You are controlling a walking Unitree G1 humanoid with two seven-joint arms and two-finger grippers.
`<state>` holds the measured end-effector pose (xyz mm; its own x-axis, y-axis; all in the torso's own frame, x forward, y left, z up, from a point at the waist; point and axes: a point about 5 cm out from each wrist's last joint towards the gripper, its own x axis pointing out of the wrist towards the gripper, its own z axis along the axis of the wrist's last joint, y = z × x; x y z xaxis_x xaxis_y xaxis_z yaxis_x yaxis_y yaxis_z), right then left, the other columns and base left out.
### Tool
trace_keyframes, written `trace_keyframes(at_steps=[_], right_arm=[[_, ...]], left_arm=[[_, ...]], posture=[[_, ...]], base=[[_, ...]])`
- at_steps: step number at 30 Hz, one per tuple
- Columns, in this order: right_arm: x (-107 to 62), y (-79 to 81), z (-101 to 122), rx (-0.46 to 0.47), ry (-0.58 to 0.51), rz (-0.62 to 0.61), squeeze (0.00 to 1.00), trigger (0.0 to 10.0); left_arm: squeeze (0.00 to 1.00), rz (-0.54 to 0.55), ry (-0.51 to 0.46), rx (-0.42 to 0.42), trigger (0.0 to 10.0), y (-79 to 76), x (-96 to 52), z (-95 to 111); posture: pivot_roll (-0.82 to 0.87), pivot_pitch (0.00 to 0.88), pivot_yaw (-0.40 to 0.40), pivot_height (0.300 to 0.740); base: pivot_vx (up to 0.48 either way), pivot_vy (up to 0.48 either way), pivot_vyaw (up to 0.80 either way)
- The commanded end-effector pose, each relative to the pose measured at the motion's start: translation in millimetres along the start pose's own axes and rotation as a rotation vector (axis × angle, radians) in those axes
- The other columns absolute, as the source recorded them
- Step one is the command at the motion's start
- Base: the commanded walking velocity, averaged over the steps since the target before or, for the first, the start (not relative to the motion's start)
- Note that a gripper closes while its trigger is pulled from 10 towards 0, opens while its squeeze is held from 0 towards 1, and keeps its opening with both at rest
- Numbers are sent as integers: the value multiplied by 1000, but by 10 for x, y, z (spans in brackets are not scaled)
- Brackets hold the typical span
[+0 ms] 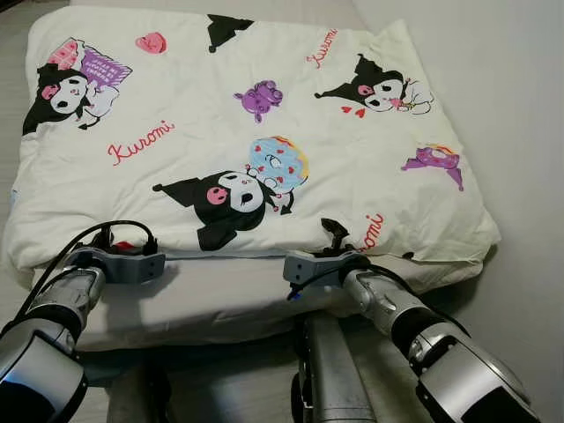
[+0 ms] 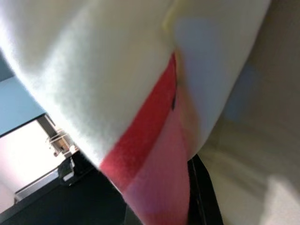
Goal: Clean up the room
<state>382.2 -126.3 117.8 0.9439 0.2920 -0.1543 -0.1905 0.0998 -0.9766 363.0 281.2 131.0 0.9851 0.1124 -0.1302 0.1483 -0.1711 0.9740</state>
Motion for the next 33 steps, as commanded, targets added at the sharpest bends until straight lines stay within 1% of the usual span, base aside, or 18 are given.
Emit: trace_keyframes(at_steps=[1, 6, 7, 9, 10, 13, 14, 15, 17, 18, 19, 21, 22, 24, 25, 26, 27, 33], right_arm=[[-37, 117, -22, 7, 2, 52, 0, 10000], [-26, 107, -3, -16, -7, 62, 0, 10000], [-24, 102, -13, -14, 1, 61, 384, 10000], [-24, 102, -13, -14, 1, 61, 384, 10000], [-22, 92, -23, -9, 13, 54, 1000, 10000], [-18, 78, -34, 6, 31, 43, 1000, 10000], [-14, 70, -35, 6, 36, 36, 1000, 4039], [-11, 66, -30, 1, 35, 35, 169, 1922], [-11, 66, -30, 1, 35, 35, 169, 1922], [-10, 63, -27, -4, 32, 35, 0, 1176], [-10, 64, -22, -6, 26, 39, 0, 0], [-11, 64, -21, -10, 19, 43, 0, 0], [-12, 61, -23, -14, 16, 43, 0, 1216], [-12, 61, -23, -14, 16, 43, 0, 1216], [-13, 56, -28, -23, 15, 41, 0, 4863], [-13, 56, -28, -23, 15, 41, 0, 4863], [-11, 47, -34, -43, 15, 39, 0, 10000], [-9, 31, -43, -39, 17, 39, 0, 10000]], left_arm=[[0, -63, 22, -2, 0, -154, -77, -110], [0, -36, 3, -13, 0, -55, -59, -150], [0, -28, -9, -8, 0, -16, -47, -143], [0, -28, -9, -8, 0, -16, -47, -143], [0, -19, -19, -7, 0, 19, -35, -136], [0, -9, -30, -8, 0, 60, -23, -130], [0, -8, -37, -6, 0, 78, -18, -127], [0, -8, -43, -3, 0, 92, -15, -127], [0, -8, -43, -3, 0, 92, -15, -127], [0, -9, -49, 0, 0, 103, -12, -126], [0, -11, -52, 2, 0, 110, -10, -125], [0, -16, -59, 5, 0, 113, -8, -119], [0, -23, -66, 5, 0, 115, -7, -112], [0, -23, -66, 5, 0, 115, -7, -112], [0, -28, -73, 7, 0, 117, -5, -105], [0, -28, -73, 7, 0, 117, -5, -105], [0, -38, -85, 17, 0, 122, -3, -95], [0, -46, -95, 29, 0, 130, -2, -97]], posture=[[-211, 462, -93, 537], [-168, 466, -82, 537], [-168, 466, -82, 537], [-168, 466, -82, 537], [-156, 464, -78, 537], [-144, 460, -71, 537], [-138, 457, -69, 537], [-135, 457, -66, 537], [-135, 457, -66, 537], [-135, 457, -66, 537], [-133, 458, -64, 537], [-131, 457, -61, 537], [-123, 455, -57, 537], [-123, 455, -57, 537], [-121, 454, -56, 537], [-121, 454, -56, 537], [-117, 453, -50, 537], [-111, 454, -47, 537]], base=[[0, 0, 0], [0, 0, 0], [0, 0, 0], [0, 0, 0], [0, 0, 0], [0, 0, 0], [0, 0, 0], [0, 0, 0], [0, 0, 0], [0, 0, 0], [0, 0, 0], [0, 0, 0], [0, 0, 0], [0, 0, 0], [0, 0, 0], [0, 0, 0], [0, 0, 0], [0, 0, 0]])
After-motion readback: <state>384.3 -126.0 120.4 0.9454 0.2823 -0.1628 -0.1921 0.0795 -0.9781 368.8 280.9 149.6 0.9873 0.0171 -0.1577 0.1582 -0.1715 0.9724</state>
